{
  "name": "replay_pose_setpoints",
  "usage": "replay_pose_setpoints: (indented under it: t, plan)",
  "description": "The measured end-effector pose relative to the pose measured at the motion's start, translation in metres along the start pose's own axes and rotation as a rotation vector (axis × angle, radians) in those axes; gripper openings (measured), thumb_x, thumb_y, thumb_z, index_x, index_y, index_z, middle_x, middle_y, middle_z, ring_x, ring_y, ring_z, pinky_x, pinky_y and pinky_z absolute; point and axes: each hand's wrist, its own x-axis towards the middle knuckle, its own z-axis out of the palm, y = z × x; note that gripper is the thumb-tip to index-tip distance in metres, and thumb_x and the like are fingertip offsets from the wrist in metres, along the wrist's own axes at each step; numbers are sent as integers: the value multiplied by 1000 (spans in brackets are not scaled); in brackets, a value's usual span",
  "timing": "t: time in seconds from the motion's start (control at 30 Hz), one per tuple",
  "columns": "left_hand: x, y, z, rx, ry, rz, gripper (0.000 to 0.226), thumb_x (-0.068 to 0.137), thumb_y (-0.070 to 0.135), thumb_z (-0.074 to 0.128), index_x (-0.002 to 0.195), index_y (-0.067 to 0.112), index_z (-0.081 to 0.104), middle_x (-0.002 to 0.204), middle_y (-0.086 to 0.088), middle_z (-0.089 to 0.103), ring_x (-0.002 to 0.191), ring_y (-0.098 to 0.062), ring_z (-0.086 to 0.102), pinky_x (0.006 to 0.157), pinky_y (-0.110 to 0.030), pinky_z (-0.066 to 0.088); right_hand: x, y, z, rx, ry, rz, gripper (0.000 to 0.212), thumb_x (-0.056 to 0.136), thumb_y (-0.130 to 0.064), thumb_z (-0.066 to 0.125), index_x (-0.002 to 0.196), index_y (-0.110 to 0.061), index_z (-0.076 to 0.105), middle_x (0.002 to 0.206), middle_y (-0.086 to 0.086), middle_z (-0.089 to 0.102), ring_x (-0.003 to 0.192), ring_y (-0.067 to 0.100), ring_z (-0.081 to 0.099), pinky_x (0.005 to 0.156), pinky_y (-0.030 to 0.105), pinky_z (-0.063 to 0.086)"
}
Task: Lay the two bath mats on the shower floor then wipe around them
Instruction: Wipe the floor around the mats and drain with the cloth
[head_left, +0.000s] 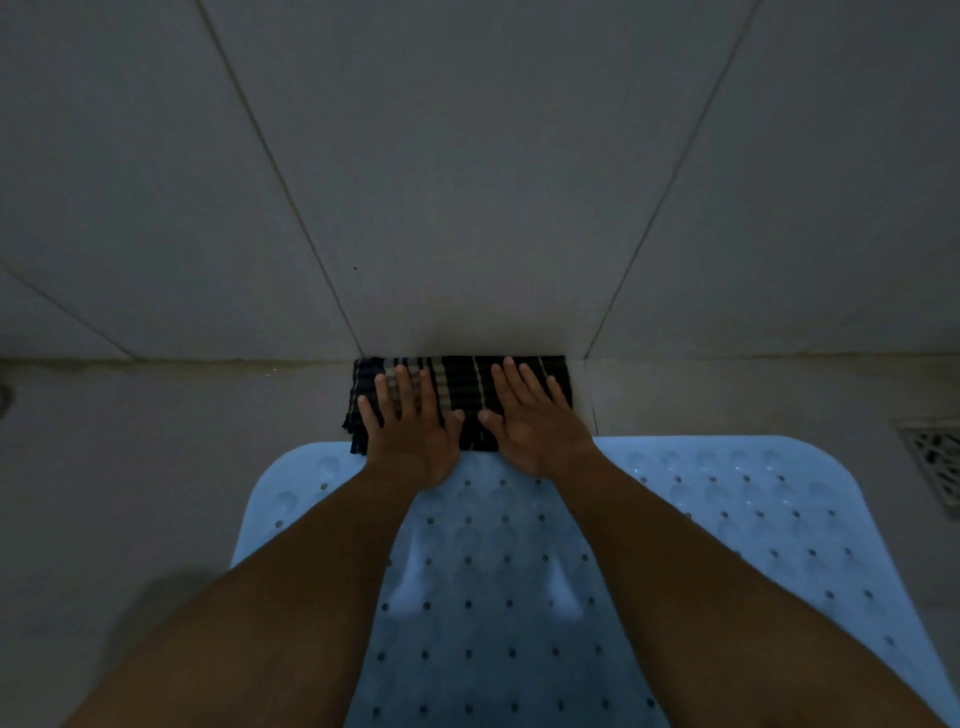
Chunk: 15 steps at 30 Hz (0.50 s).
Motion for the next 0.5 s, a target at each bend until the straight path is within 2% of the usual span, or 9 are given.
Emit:
replay_pose_setpoints:
  t: [0.27,0.5]
  plan:
    - [0,-2,-1,1,41,60,76,101,57,10,156,11,-15,162,-16,-24,147,-30,-28,117,-58,-14,-3,2,1,32,10,31,66,104,-53,16,156,-24,-13,163,7,-23,150,18,-19,120,38,-14]
    - [0,9,2,2,25,37,67,101,54,7,154,25,-23,160,-14,-29,146,-31,-31,116,-60,-16,-5,10,-2,21,17,3,67,104,-53,17,157,-24,-11,163,7,-21,151,19,-18,121,37,-12]
